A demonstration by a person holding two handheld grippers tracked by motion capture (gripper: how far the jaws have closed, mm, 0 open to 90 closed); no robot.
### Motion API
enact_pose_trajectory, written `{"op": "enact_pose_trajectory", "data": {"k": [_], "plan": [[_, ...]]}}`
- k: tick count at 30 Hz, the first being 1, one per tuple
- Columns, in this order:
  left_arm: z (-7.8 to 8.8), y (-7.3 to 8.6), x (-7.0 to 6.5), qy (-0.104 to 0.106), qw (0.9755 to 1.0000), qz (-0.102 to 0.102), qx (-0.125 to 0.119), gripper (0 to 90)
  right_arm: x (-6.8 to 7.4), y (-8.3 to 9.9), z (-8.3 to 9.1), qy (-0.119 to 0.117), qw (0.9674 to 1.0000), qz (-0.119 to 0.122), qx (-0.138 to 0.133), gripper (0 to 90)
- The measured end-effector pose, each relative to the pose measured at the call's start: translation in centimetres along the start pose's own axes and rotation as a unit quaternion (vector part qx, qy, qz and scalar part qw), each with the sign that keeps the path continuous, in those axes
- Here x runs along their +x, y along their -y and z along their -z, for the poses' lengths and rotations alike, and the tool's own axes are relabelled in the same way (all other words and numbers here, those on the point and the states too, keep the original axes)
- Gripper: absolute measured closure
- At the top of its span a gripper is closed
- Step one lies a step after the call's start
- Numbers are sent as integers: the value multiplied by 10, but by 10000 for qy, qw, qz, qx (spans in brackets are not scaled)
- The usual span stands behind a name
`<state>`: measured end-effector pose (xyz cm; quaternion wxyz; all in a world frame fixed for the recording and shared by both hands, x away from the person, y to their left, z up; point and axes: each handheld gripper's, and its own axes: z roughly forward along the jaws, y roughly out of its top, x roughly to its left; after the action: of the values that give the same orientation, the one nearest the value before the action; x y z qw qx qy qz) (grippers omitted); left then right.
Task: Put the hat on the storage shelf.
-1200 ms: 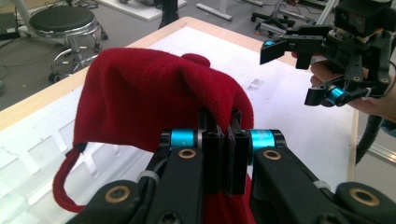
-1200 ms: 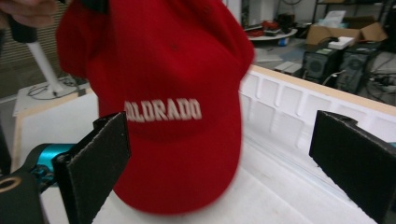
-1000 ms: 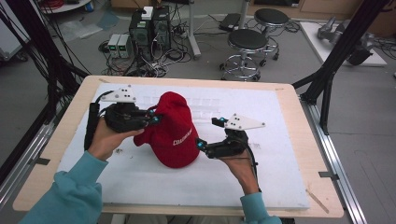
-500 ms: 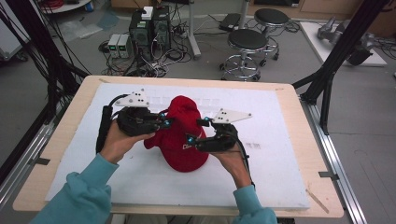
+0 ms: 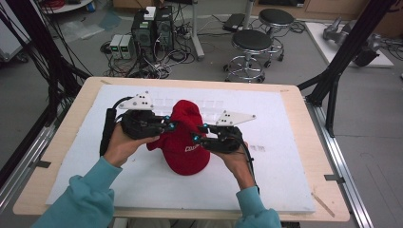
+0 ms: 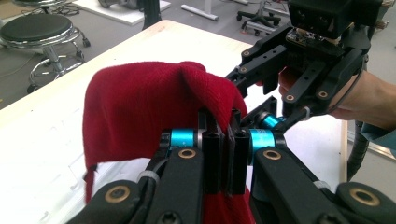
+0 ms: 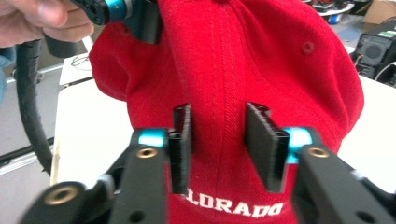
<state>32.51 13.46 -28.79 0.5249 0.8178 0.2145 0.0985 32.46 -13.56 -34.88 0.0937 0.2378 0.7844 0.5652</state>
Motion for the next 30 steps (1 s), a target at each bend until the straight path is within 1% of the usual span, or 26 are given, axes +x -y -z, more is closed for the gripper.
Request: {"op": "enact_pose_trajectory", "data": {"k": [2, 4, 7, 12, 14, 17, 18, 19, 20, 21, 22, 23, 24, 25, 26, 27, 30], "plan": [[0, 0, 0, 1, 10000, -1, 2, 873, 0, 0, -1, -22, 10000, 3, 16, 720], [0, 0, 0, 10, 10000, -7, 4, 873, 1, 0, -2, -38, 10000, -45, 36, 753], [1, 0, 1, 26, 10000, -19, -8, 873, 2, 0, -2, -20, 10000, 2, 48, 800], [3, 0, 2, 81, 9999, 8, -67, 873, 5, -1, 0, -36, 10000, 50, -28, 829], [4, 0, 3, 143, 9998, 45, -142, 854, 5, -1, 0, -49, 9999, 80, -66, 833], [7, 0, 6, 154, 9993, 156, -290, 681, 6, -1, 1, -40, 9999, 90, -55, 837], [7, 0, 6, 134, 9994, 213, -242, 605, 6, -1, 2, -5, 9999, 120, -64, 837], [7, 1, 7, 89, 9996, 216, -164, 531, 7, -2, 2, 10, 9999, 138, -90, 836], [6, 2, 7, 115, 9995, 295, -78, 335, 7, -2, 4, 28, 9998, 138, -137, 837], [6, 2, 8, 104, 9994, 339, -52, 335, 7, -2, 4, 28, 9998, 138, -137, 837], [6, 3, 7, -32, 9992, 402, -78, 275, 6, -2, 4, 53, 9997, 148, -165, 836], [7, 3, 8, -71, 9990, 414, -140, 183, 6, -2, 5, 92, 9997, 139, -152, 836], [9, 4, 9, -83, 9988, 444, -212, 142, 5, -2, 5, 97, 9998, 126, -151, 836], [11, 5, 10, -114, 9985, 457, -290, 138, 5, -2, 6, 132, 9997, 138, -146, 836], [13, 6, 11, -150, 9984, 464, -300, 105, 4, -2, 7, 145, 9997, 103, -146, 836], [15, 6, 12, -121, 9983, 471, -318, 79, 4, -2, 8, 150, 9997, 115, -181, 836], [20, 9, 14, -146, 9979, 478, -405, 79, 2, -3, 12, 169, 9995, 95, -263, 836]]}}
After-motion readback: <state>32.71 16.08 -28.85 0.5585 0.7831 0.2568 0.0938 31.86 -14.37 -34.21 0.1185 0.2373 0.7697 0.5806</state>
